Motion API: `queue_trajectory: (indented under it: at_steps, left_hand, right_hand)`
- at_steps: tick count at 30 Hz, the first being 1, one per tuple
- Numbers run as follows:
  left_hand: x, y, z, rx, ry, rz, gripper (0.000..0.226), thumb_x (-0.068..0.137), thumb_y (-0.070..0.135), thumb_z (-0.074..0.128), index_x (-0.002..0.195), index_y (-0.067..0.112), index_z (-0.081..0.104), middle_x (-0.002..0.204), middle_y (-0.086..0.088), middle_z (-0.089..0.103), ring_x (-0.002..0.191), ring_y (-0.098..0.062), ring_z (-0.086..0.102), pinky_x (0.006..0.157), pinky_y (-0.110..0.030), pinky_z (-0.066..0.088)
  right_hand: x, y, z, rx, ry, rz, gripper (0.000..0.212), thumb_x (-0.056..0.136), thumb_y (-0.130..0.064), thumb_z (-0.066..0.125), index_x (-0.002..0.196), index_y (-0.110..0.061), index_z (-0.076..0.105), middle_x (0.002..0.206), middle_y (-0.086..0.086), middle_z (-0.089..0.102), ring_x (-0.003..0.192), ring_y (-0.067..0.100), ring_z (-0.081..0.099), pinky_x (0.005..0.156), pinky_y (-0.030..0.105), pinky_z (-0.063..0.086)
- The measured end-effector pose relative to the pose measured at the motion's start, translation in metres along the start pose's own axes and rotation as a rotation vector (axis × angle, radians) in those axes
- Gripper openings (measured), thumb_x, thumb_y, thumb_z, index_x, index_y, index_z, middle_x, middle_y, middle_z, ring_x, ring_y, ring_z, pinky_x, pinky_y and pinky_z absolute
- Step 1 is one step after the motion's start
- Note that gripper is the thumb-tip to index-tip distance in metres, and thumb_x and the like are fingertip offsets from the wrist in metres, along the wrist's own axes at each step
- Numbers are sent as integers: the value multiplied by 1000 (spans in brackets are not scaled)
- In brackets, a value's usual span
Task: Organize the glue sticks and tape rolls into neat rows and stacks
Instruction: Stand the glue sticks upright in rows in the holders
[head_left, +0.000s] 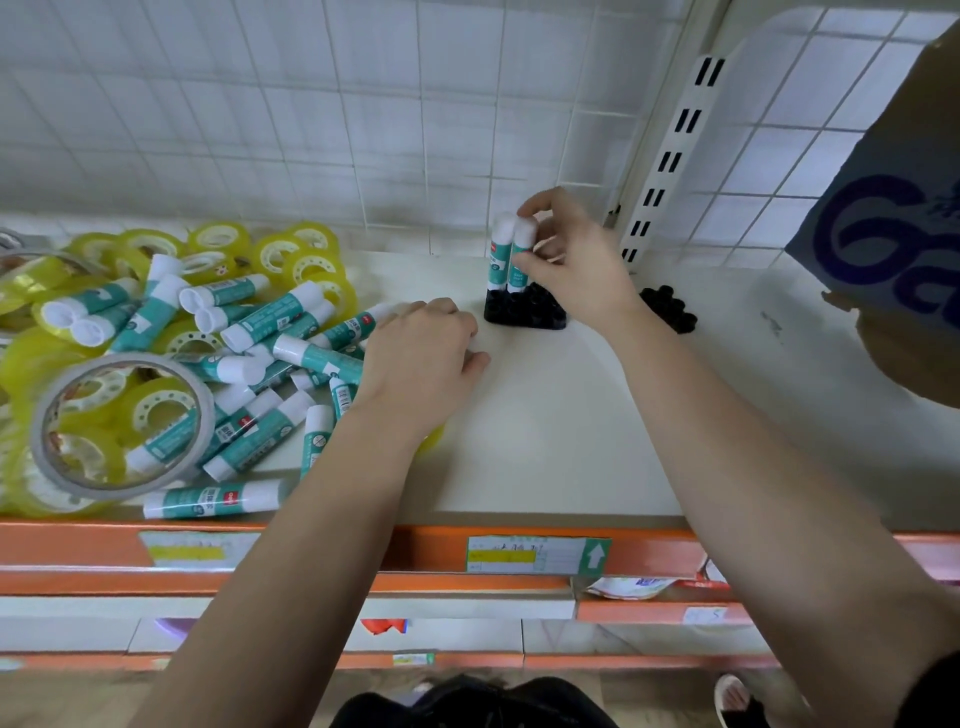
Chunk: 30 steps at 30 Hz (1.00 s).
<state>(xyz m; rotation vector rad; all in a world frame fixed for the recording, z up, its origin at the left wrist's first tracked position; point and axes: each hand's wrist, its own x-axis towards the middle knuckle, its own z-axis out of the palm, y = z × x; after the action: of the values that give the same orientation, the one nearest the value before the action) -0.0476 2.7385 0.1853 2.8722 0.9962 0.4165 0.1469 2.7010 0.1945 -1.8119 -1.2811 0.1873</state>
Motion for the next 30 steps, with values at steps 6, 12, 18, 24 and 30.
queue_trajectory:
  at_steps: [6,12,18,24,30]
  left_hand:
    - [2,3,-9,49,84,21,34,95,40,53,117,16,65,114,-4,62,103,-31,59,88,-39,41]
    - [-8,-8,-30,-6,222,34,26,93,31,58,109,13,70,103,-8,67,92,-36,63,85,-43,44]
    - [-41,-49,-54,17,314,6,26,87,30,60,101,11,72,95,-10,69,84,-37,65,78,-45,48]
    - [-77,-97,-72,-7,348,-32,26,89,30,57,101,13,72,98,-9,70,86,-36,66,80,-47,52]
    - [-105,-133,-74,-44,392,-2,24,91,30,59,102,13,72,102,-5,70,91,-32,66,81,-45,50]
  right_hand:
    - [-7,-3,-3,97,24,36,54,84,-27,70,131,-34,44,95,-14,59,83,11,65,77,28,53]
    - [-14,-21,-8,3,217,-84,31,88,-27,63,117,-19,56,95,-7,60,83,12,60,72,22,49]
    - [-39,-57,18,29,79,-210,19,85,-15,63,104,-12,65,91,0,61,78,16,59,69,7,38]
    - [-67,-95,62,35,-90,-282,13,83,-10,65,95,-11,70,88,1,66,74,8,59,68,5,38]
    - [-84,-121,99,-130,-186,-391,10,81,-15,70,90,-12,73,85,3,68,77,17,57,73,17,36]
